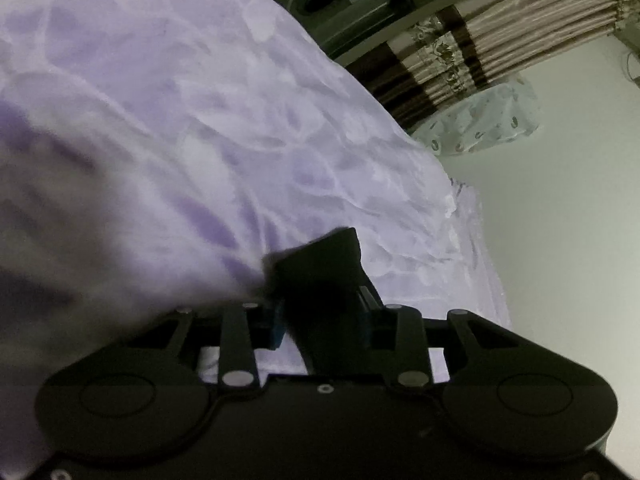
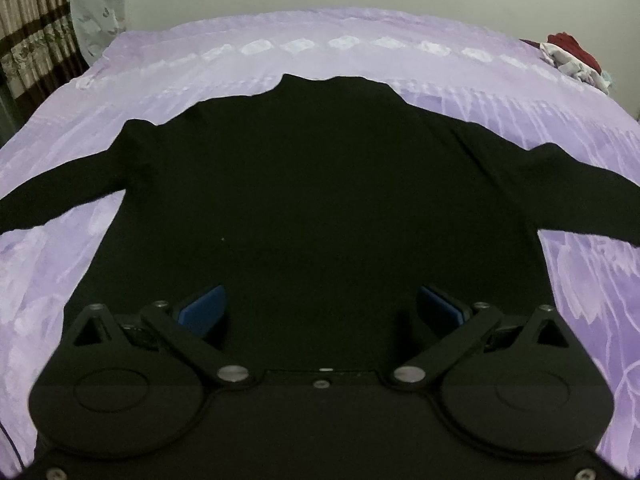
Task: Fold small clothes
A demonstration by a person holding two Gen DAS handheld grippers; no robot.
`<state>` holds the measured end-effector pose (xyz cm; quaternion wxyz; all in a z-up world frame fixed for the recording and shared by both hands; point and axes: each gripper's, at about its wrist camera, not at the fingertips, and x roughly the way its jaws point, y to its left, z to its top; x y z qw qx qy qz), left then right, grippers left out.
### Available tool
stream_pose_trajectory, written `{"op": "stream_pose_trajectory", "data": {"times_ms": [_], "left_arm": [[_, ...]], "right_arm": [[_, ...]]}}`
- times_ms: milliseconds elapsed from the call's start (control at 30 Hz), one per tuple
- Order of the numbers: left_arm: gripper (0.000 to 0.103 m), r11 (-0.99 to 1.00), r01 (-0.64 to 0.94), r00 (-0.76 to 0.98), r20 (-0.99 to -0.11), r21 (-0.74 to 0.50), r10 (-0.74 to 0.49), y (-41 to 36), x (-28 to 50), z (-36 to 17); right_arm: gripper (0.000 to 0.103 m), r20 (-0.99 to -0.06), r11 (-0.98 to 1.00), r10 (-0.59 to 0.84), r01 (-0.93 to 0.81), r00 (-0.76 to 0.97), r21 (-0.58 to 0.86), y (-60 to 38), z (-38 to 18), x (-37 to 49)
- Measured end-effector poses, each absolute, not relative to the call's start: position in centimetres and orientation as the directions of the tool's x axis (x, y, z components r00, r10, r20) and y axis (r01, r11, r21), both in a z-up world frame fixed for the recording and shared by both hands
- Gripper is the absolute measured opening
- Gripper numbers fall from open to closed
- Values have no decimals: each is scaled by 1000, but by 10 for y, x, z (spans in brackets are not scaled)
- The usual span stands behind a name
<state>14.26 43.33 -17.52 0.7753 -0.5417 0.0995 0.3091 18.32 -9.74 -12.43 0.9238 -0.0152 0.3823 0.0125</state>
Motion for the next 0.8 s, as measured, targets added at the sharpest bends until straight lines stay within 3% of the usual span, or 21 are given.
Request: {"op": "stream_pose_trajectory", "data": {"times_ms": [33,67,167,333,600,700,733,767,800], "left_arm": [[24,228,-582,794,-485,-781,366,433,143,-174],[1,235,-567,806,-474,-789,355,432,142,-173],[0,255,-509,846,-423,-822,324,427,142,-163],[0,360,-305,948,-244,-882,204,391,163,-117],[0,324,136,947,27,-936,-321,200,257,-52],[0,243,215,859,65,-946,-508,107,285,-50],[5,226,226,812,55,-947,-581,71,295,-52],[30,229,218,781,28,-949,-624,48,301,-55],[46,238,205,739,-9,-949,-674,22,306,-59]], "right_arm": [[98,-708,999,11,-34,706,-18,-98,-124,182],[98,-708,999,11,-33,706,-18,-99,-124,182],[98,-709,999,8,-32,705,-20,-102,-124,181],[98,-694,1000,13,-21,720,-3,-112,-121,179],[98,-672,999,-1,35,741,38,-147,-113,175],[98,-664,996,-27,74,748,43,-166,-108,171],[98,-660,995,-39,90,750,43,-174,-106,169],[98,-657,993,-50,105,752,45,-181,-104,168],[98,-654,992,-60,119,754,46,-187,-101,168]]}}
